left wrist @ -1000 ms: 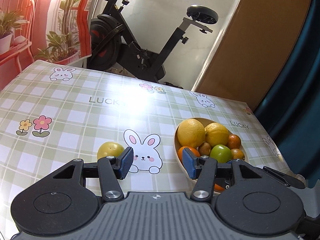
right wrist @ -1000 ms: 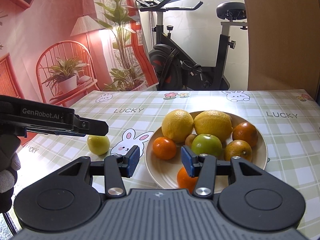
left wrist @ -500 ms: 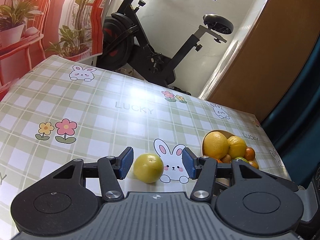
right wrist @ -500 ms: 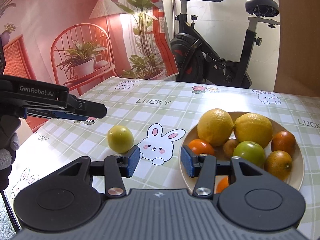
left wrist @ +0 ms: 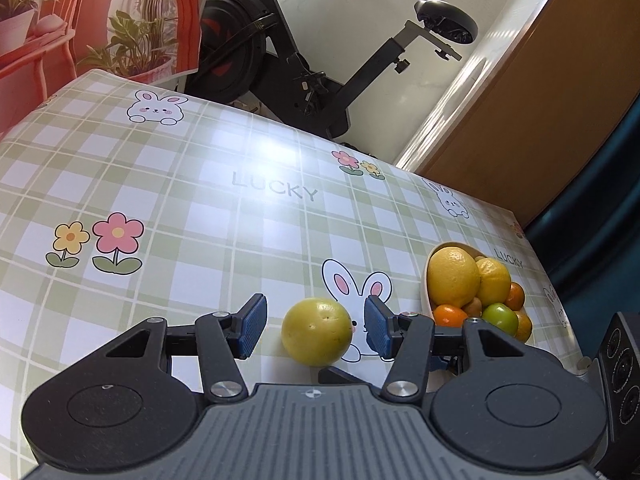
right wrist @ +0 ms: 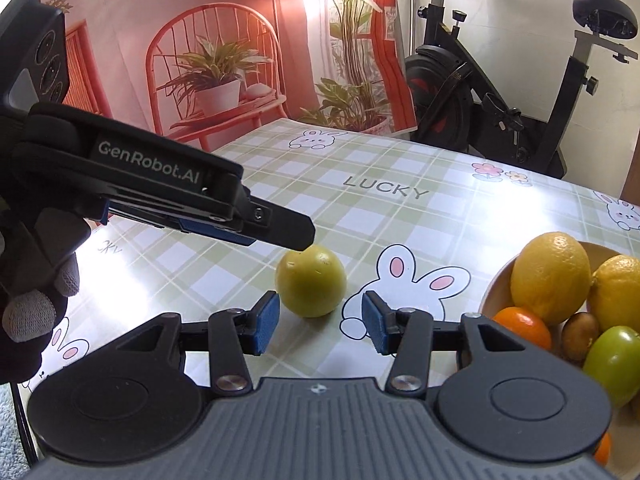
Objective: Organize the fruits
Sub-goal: 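Close the left tool fingers around the pale yellow fruit, then carry the pale yellow fruit with the left tool over the plate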
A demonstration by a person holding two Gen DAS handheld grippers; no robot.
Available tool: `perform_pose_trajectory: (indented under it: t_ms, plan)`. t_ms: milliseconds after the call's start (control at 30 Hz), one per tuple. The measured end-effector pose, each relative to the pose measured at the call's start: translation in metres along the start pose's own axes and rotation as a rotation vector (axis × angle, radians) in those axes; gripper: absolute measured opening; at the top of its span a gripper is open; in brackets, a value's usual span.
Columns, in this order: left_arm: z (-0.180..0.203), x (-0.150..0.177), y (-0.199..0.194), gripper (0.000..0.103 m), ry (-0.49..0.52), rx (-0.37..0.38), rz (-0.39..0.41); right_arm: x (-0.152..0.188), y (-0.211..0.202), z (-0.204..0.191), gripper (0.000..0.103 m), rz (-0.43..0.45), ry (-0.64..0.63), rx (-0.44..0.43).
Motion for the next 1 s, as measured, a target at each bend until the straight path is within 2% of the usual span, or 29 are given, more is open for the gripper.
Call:
perform_pose_trajectory:
  t_ms: [233, 433, 567, 900, 1000]
  plan:
    - [0.000, 0.003, 0.013, 0.056, 0.023, 0.018, -0.018, 0.006, 0.016, -0.002, 0.049, -0.032, -0.019, -0.018]
    - [-0.007, 0.006, 0.015, 0.055, -0.022, 0.035, -0.015, 0.009, 0.022, -0.001, 0.049, -0.031, 0.003, -0.025]
    - [-0.005, 0.008, 0.016, 0.050, -0.022, 0.057, -0.016, 0.008, 0.024, 0.000, 0.049, -0.027, 0.005, -0.022]
    - [-0.004, 0.015, 0.018, 0.049, -0.023, 0.054, -0.026, 0.009, 0.024, 0.003, 0.049, -0.029, 0.039, -0.024]
    - [0.000, 0.015, 0.018, 0.042, -0.007, 0.059, -0.029, 0.008, 0.024, 0.002, 0.050, -0.027, 0.035, -0.018]
Point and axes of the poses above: each gripper's, at about its wrist camera, not at the fingertips, and y roughly the way its jaws point, z to its right, x to its underside, the point moved 6 cm from there along y, roughly the way its jaws point, and after that the axes turned 11 degrees about z, right-handed, at the moved point
